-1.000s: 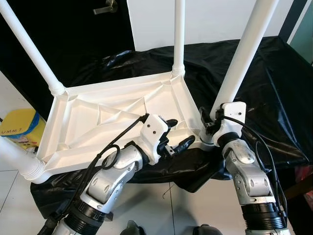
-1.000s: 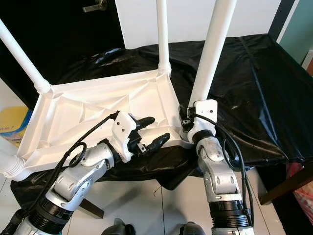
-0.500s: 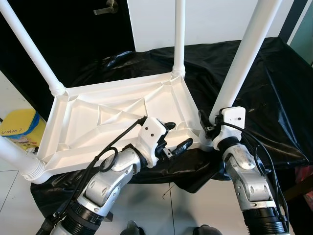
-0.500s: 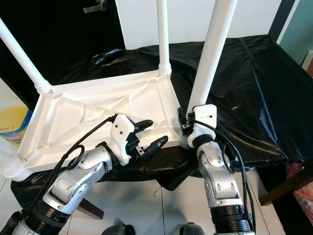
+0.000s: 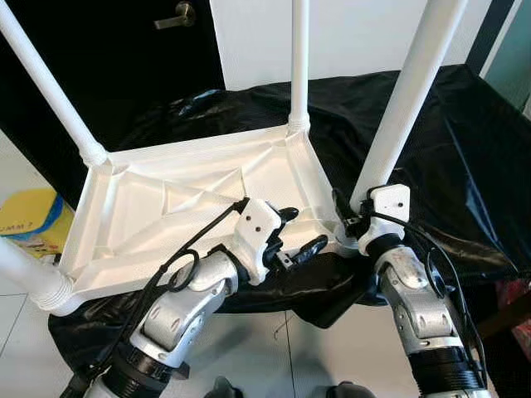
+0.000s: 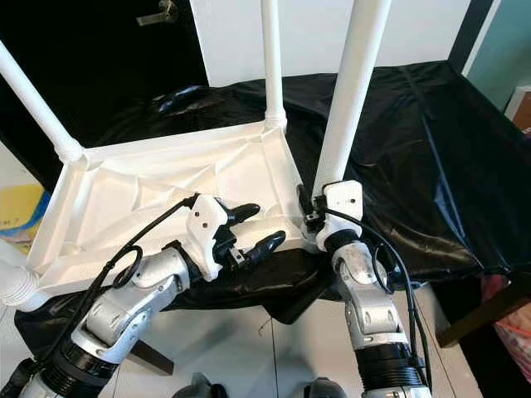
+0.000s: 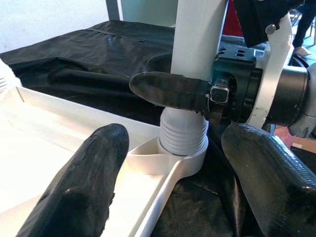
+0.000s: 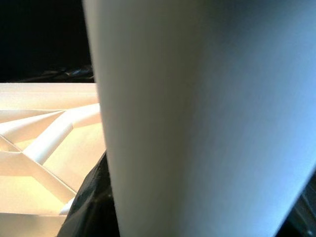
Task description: Building children table
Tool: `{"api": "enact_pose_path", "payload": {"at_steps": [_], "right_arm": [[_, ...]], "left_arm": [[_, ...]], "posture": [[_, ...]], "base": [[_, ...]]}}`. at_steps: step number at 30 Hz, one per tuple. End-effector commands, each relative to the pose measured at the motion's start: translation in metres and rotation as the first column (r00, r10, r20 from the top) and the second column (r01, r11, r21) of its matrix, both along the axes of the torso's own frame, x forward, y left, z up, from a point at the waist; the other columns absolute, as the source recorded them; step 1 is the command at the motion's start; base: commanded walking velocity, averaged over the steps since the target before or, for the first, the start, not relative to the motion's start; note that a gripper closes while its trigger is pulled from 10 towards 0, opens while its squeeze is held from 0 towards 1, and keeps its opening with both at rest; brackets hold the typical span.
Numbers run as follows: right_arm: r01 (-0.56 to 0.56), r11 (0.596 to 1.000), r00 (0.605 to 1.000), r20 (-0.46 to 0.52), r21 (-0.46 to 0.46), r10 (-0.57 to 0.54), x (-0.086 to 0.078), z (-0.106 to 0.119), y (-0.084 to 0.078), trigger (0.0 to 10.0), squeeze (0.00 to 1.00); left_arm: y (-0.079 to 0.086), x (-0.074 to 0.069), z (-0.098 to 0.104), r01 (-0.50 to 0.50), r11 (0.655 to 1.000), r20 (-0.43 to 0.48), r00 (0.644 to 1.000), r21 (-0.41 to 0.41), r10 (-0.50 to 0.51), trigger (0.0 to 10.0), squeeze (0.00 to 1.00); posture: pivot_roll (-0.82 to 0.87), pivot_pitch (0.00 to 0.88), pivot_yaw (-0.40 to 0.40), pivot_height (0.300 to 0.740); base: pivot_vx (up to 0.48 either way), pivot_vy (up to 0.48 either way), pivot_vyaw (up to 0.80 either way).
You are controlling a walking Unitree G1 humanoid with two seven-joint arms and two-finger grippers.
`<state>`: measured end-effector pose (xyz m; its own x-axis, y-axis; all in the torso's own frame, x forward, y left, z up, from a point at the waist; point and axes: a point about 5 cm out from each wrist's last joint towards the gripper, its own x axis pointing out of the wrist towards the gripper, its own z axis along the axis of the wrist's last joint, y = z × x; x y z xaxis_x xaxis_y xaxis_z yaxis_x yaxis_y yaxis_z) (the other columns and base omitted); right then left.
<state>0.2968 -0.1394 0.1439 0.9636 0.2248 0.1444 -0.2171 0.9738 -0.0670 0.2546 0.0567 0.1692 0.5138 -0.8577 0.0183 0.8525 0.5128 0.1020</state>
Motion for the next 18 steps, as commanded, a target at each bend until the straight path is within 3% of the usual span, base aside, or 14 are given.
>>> {"api": "enact_pose_path", "payload": {"at_steps": [1, 9, 18], "right_arm": [[-0.028, 0.999, 0.996, -0.086, -0.024, 0.026, -0.0028, -0.0204, 0.0011, 10.0, 0.00], [-0.131, 0.984, 0.991, -0.031, -0.123, 0.128, -0.0108, -0.0274, -0.0001, 10.0, 0.00], [-0.204, 0.963, 0.979, -0.036, -0.177, 0.201, -0.0054, -0.0274, -0.0058, 10.0, 0.00]], "left_arm": [[-0.0038, -0.0072, 0.0007, 0.148, 0.989, -0.002, 0.989, 0.028, -0.148, 10.0, 0.00], [-0.0034, -0.0069, 0.0019, 0.151, 0.988, -0.002, 0.989, 0.029, -0.151, 10.0, 0.00], [-0.0029, -0.0051, 0.0037, 0.152, 0.988, 0.002, 0.988, 0.030, -0.152, 10.0, 0.00]], "posture": [[-0.08, 0.090, 0.065, 0.740], [-0.08, 0.092, 0.074, 0.740], [-0.08, 0.088, 0.078, 0.740]], "base": [[0.000, 0.000, 0.00], [0.000, 0.000, 0.00], [0.000, 0.000, 0.00]]}}
